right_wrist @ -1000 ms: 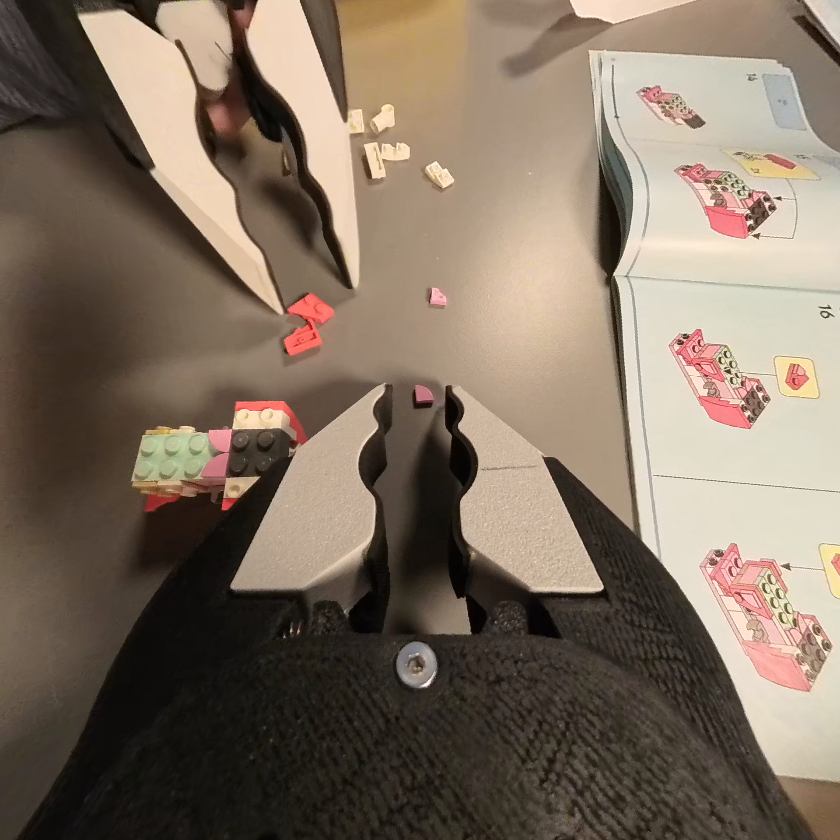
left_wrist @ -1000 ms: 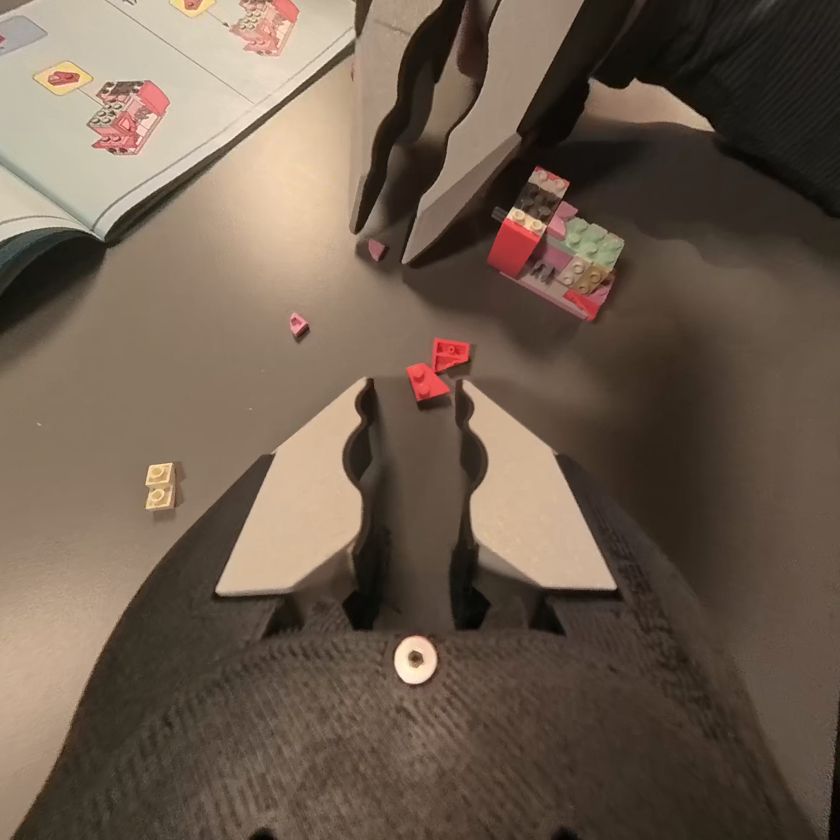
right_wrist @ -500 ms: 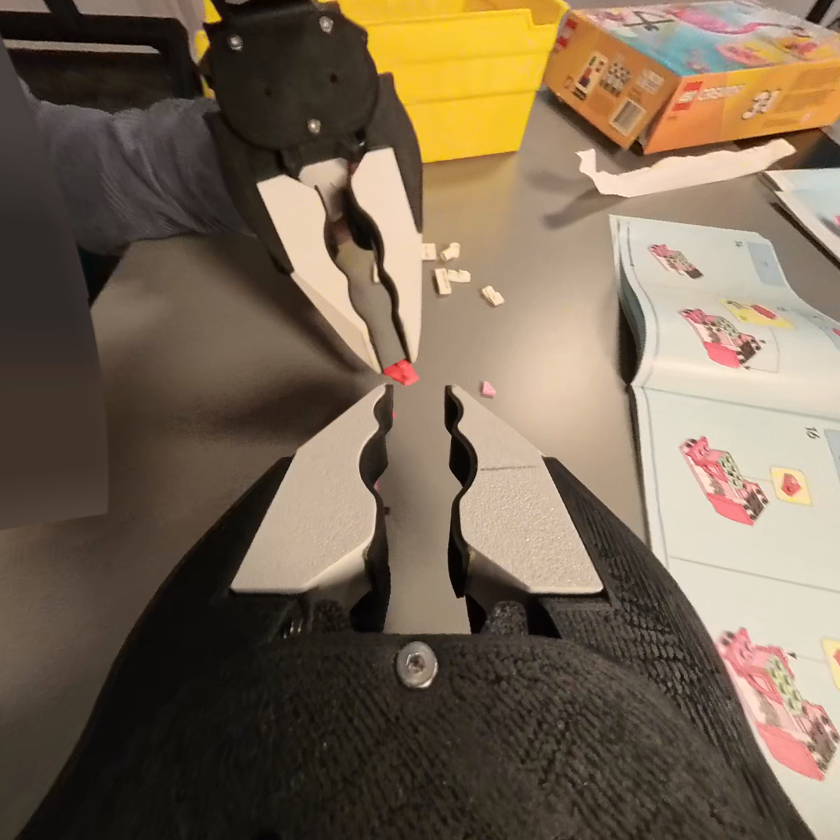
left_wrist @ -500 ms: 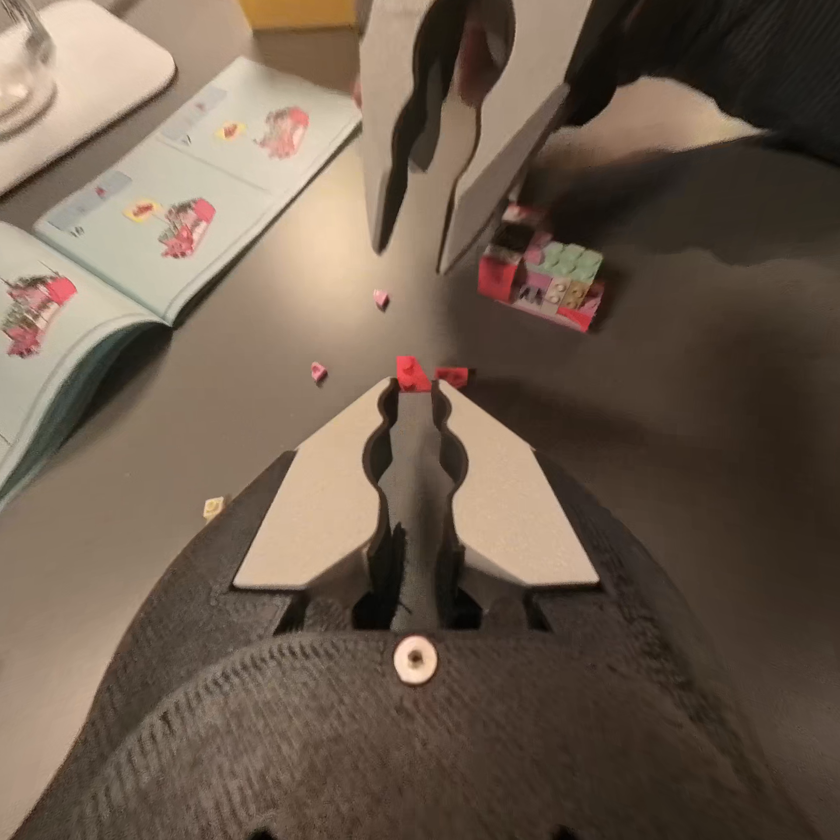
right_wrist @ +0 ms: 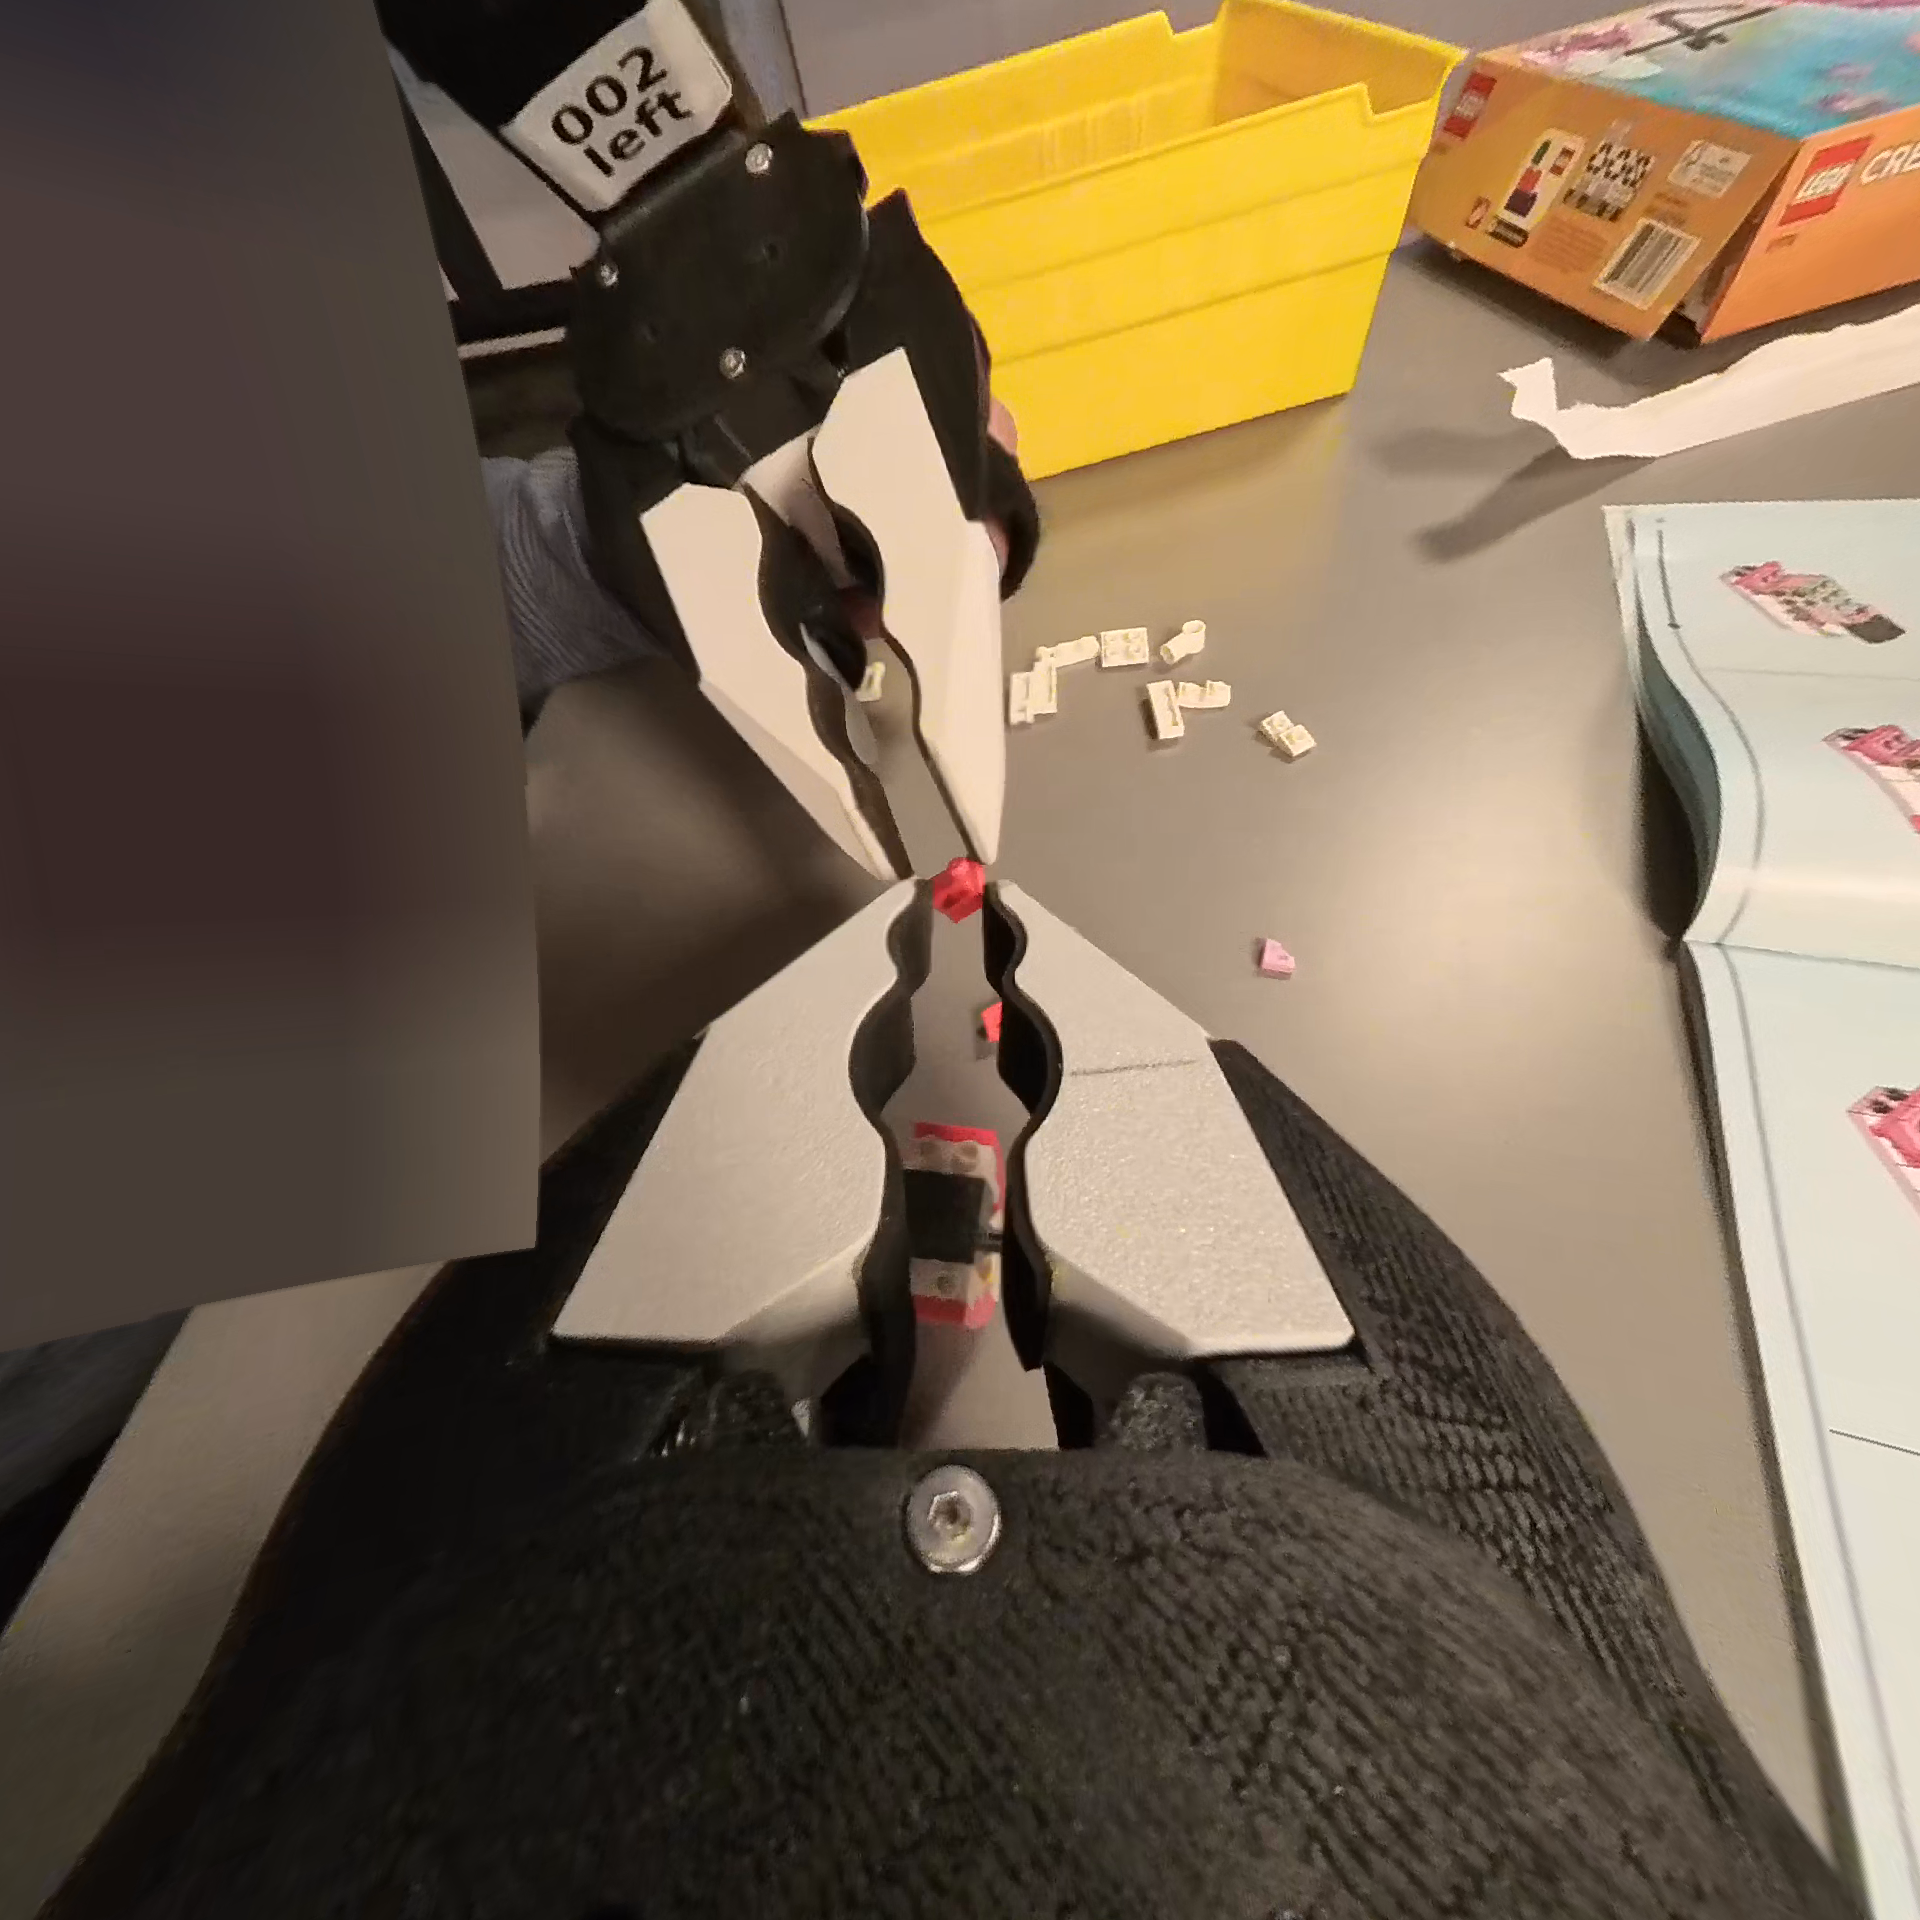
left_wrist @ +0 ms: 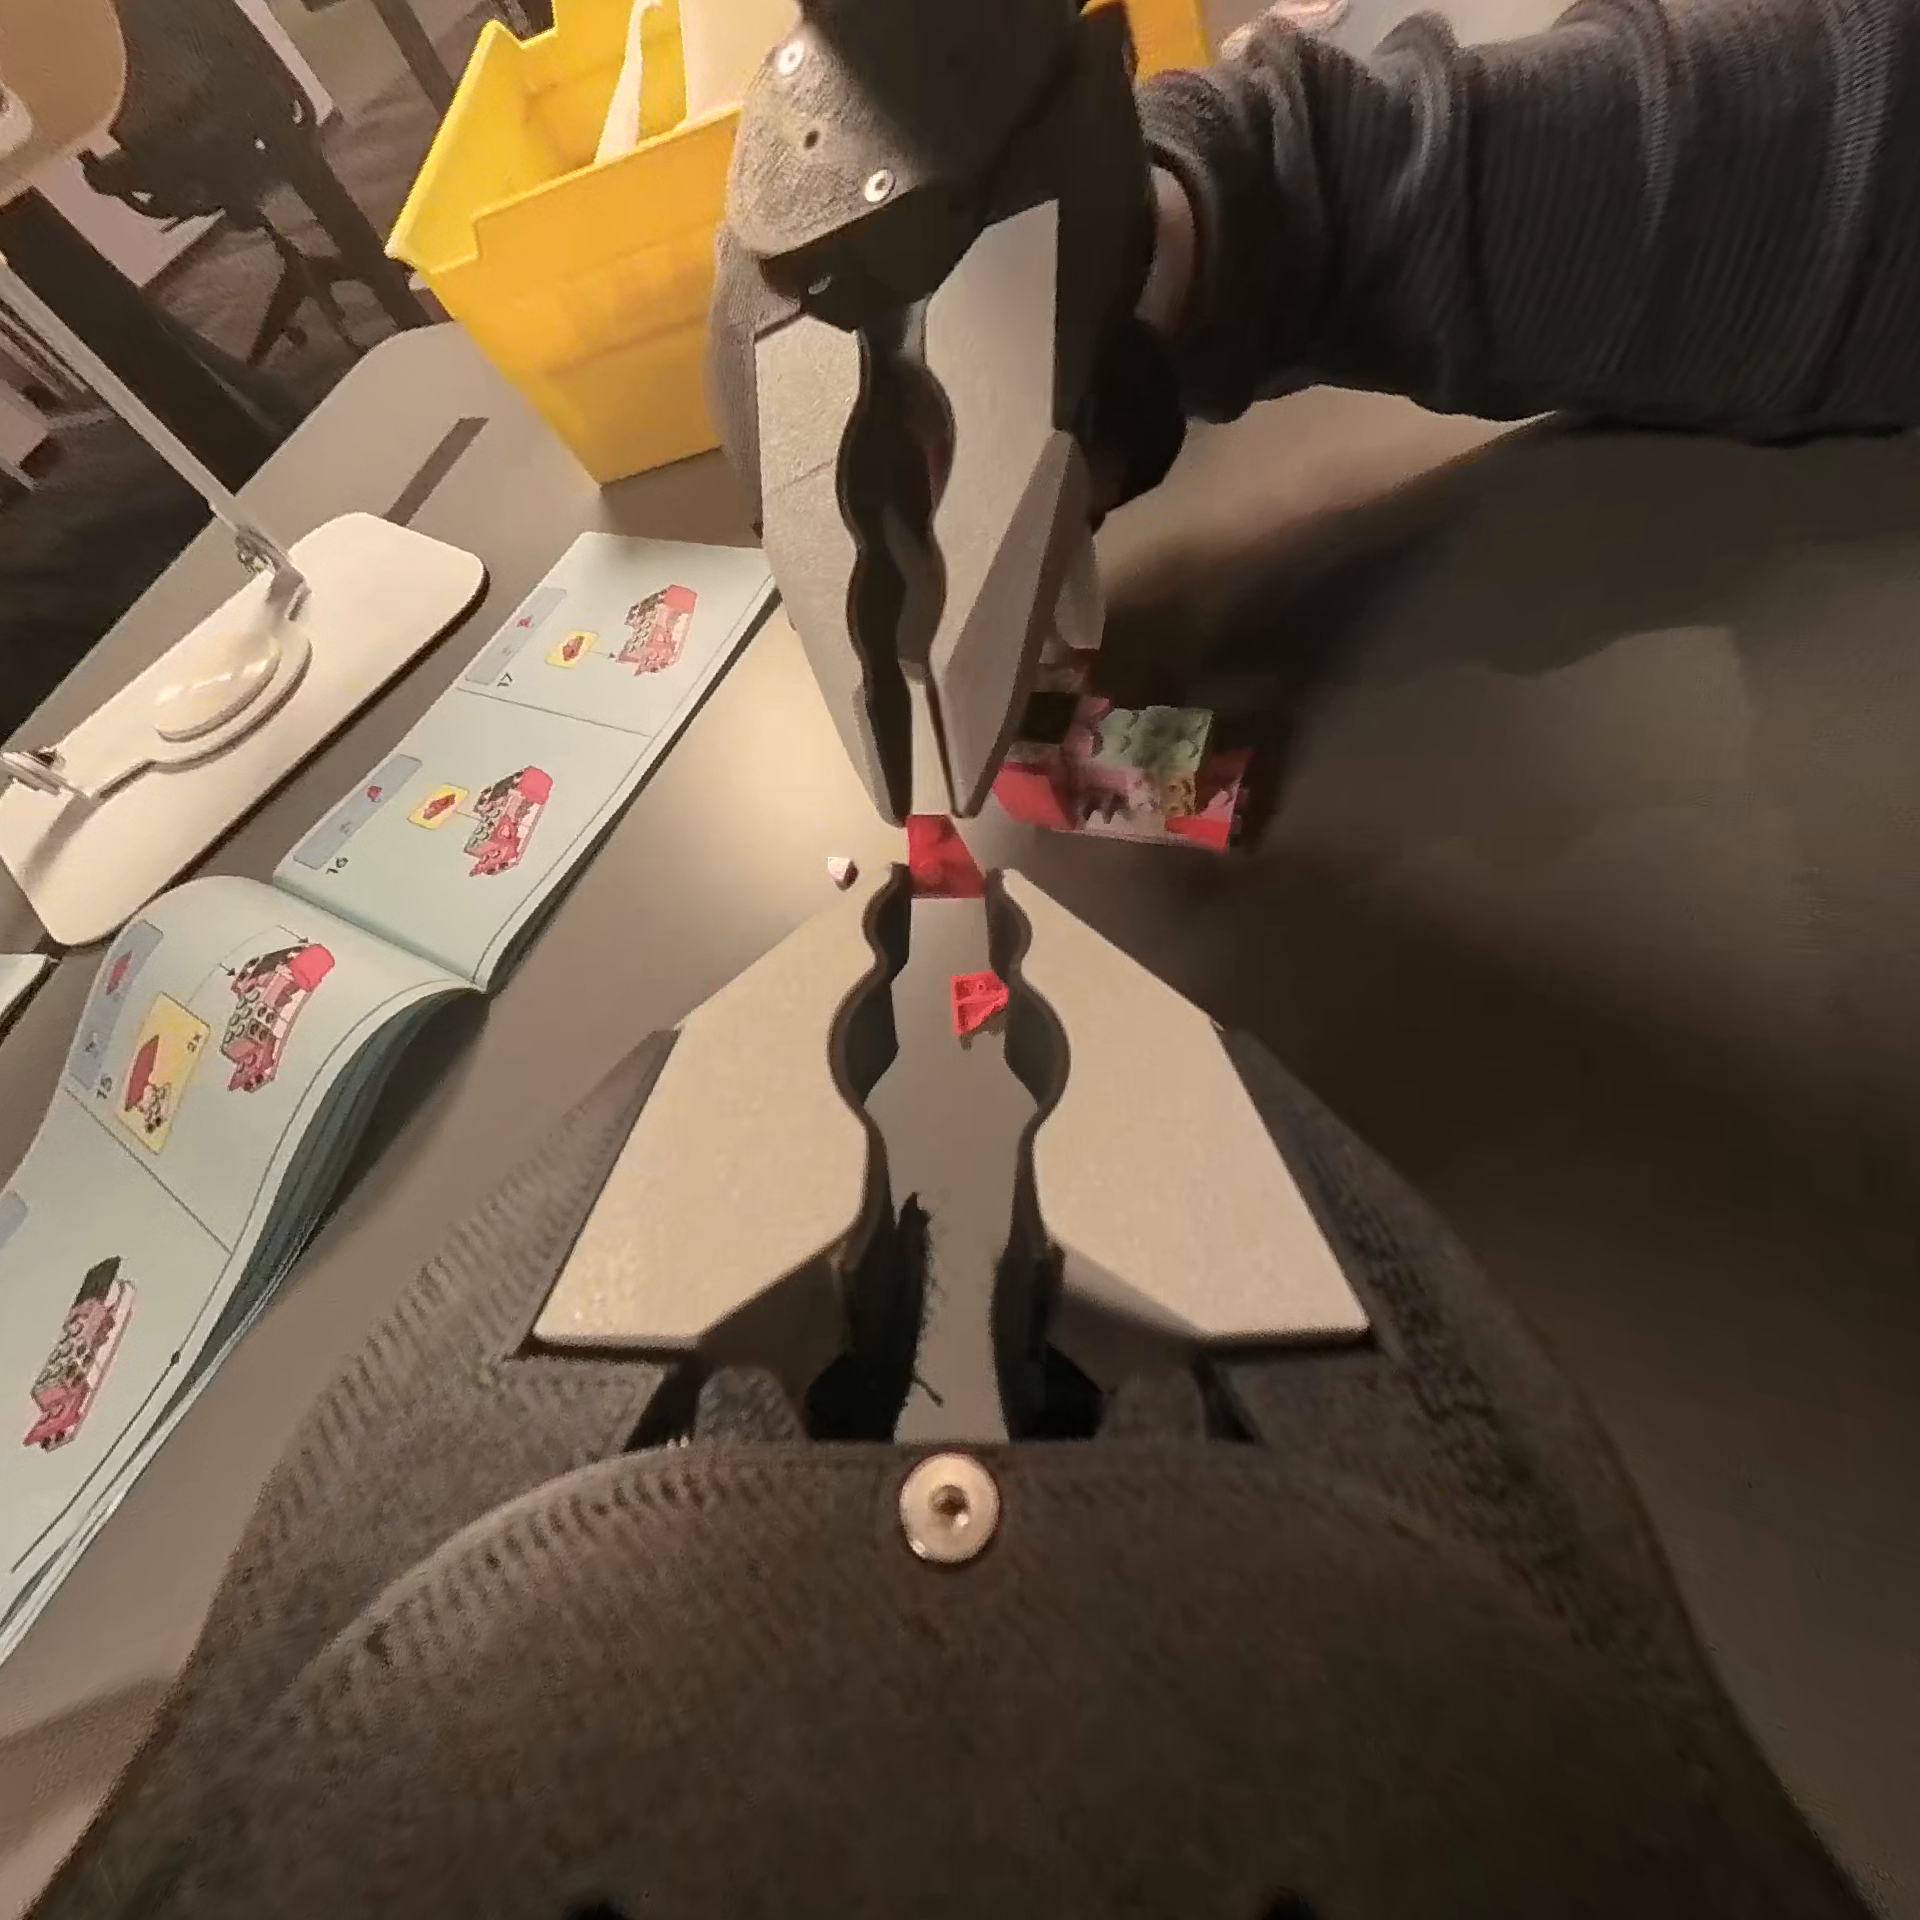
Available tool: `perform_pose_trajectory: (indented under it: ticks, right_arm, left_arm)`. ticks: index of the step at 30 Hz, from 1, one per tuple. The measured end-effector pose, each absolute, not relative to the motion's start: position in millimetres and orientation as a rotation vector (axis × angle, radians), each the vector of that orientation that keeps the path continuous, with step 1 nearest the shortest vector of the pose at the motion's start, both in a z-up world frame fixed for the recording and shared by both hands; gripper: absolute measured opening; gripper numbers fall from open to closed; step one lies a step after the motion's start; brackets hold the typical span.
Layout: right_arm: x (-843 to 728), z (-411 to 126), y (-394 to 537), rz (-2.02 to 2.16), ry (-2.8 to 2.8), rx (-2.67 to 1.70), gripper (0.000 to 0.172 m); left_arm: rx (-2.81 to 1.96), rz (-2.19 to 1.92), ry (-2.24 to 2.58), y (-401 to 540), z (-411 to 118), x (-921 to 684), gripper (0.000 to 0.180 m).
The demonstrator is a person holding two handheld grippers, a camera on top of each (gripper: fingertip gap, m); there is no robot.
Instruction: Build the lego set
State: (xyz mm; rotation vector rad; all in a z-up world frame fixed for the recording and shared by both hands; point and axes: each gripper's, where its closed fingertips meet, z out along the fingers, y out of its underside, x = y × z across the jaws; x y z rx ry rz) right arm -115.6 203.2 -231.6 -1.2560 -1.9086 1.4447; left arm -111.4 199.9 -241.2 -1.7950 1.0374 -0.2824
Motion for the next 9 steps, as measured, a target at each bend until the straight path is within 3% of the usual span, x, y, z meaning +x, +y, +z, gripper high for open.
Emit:
perform_pose_trajectory:
  ticks: [9]
  right_arm:
    - [-114.3,-234.5,201.0,1.514,-1.913,-1.291,0.007]
  left_arm:
    - [-1.764,-0.265,1.063,198.2,-240.4,-106.8,0.014]
